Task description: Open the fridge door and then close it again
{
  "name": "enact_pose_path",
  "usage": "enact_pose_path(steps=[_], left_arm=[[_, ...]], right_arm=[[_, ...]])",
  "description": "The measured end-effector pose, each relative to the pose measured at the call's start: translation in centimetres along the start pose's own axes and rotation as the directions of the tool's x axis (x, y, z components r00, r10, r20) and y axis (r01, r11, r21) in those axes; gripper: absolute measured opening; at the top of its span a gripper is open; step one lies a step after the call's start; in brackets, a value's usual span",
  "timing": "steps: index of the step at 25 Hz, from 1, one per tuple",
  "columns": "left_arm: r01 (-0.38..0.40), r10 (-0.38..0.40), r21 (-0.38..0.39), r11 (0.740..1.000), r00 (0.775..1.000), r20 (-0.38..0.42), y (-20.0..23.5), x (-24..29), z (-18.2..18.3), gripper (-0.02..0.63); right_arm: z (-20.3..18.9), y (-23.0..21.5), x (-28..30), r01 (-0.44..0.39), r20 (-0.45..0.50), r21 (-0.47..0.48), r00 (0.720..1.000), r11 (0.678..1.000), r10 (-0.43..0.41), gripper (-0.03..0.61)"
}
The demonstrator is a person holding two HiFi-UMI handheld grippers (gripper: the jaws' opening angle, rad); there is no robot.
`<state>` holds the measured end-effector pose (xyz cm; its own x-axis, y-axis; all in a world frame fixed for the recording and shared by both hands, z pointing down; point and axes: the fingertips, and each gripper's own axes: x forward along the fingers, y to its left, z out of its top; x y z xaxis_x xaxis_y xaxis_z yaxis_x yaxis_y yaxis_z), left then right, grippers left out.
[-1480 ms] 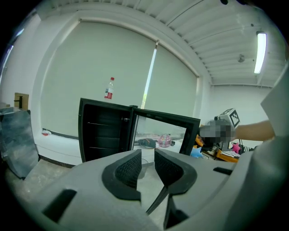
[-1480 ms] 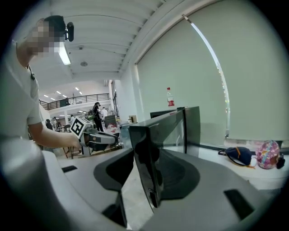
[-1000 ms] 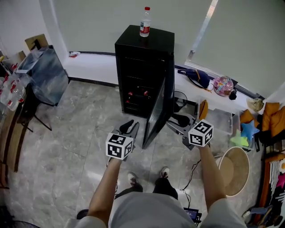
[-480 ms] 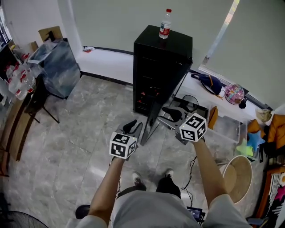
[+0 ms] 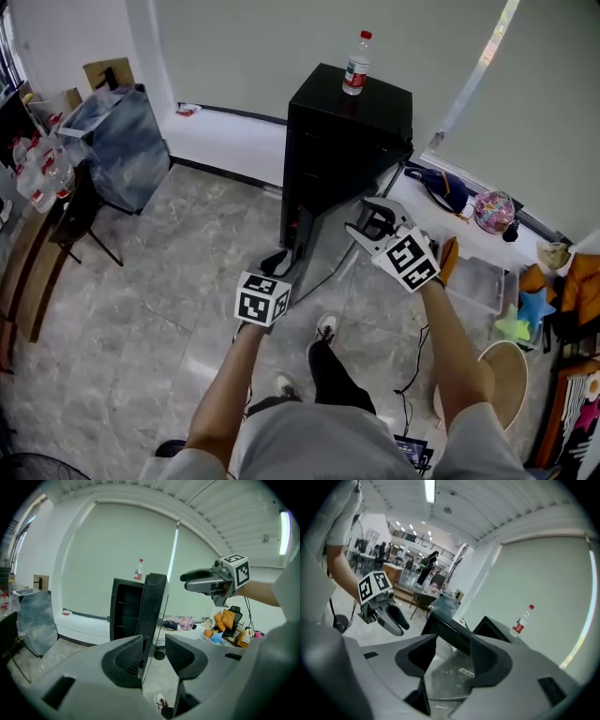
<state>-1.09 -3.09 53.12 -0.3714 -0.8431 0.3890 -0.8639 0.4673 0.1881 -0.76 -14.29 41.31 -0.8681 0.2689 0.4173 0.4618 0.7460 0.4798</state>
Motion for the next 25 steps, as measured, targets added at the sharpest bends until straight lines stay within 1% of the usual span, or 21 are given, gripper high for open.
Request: enact_pose_path(steps=[2,4,7,10,13,18,20,22,25], left_arm=[[-0.013,0.013,-0.003,1.0,1.0,-0.016,0.7,1.4,-0.1,0.143],[-0.031,0.031,-0.009,0.999,0.999,-0.029,1.7,2.7,-0.2,0.152],[-0.053,0.051,-0.028,0.998,0.997,-0.063,3.4,4.5,-0.6,0.156],[-0.052,0.046,-0.048,0.997,0.992,-0.115,5.0,6.2,-1.3,0.156],[-0.057,0.047,-0.07,0.996,0.99,-0.136,6.6,7.5,-1.5,0.156],[-0.052,0.037,-0.105,0.993,0.989,-0.145,8.2,9.9,-1.3,0.156],[-0.067,0.052,-0.105,0.992,0.988,-0.142,9.0,10.5,-1.1,0.156],[-0.098,0.083,-0.105,0.99,0.988,-0.131,9.9,10.9,-0.8,0.137],[-0.118,0.103,-0.114,0.986,0.986,-0.129,11.0,11.9,-0.6,0.127]], right_arm=[[-0.5,-1.5,1.0,0.0,-0.049,-0.096,0.999,0.995,-0.004,0.214],[-1.2,-3.0,2.0,-0.008,-0.091,-0.171,0.996,0.985,-0.007,0.228],[-2.0,-5.1,4.0,-0.034,-0.144,-0.263,0.99,0.964,-0.005,0.248],[-2.5,-7.0,6.1,-0.058,-0.179,-0.33,0.984,0.942,-0.002,0.253],[-2.5,-8.0,8.0,-0.08,-0.192,-0.376,0.981,0.923,0.007,0.253],[-3.4,-9.2,10.1,-0.113,-0.228,-0.439,0.974,0.891,0.011,0.253],[-3.4,-9.5,10.6,-0.123,-0.223,-0.441,0.975,0.889,0.024,0.255],[-3.4,-9.8,11.1,-0.127,-0.213,-0.44,0.976,0.889,0.035,0.255],[-3.9,-10.6,11.9,-0.115,-0.2,-0.46,0.979,0.88,0.024,0.25]])
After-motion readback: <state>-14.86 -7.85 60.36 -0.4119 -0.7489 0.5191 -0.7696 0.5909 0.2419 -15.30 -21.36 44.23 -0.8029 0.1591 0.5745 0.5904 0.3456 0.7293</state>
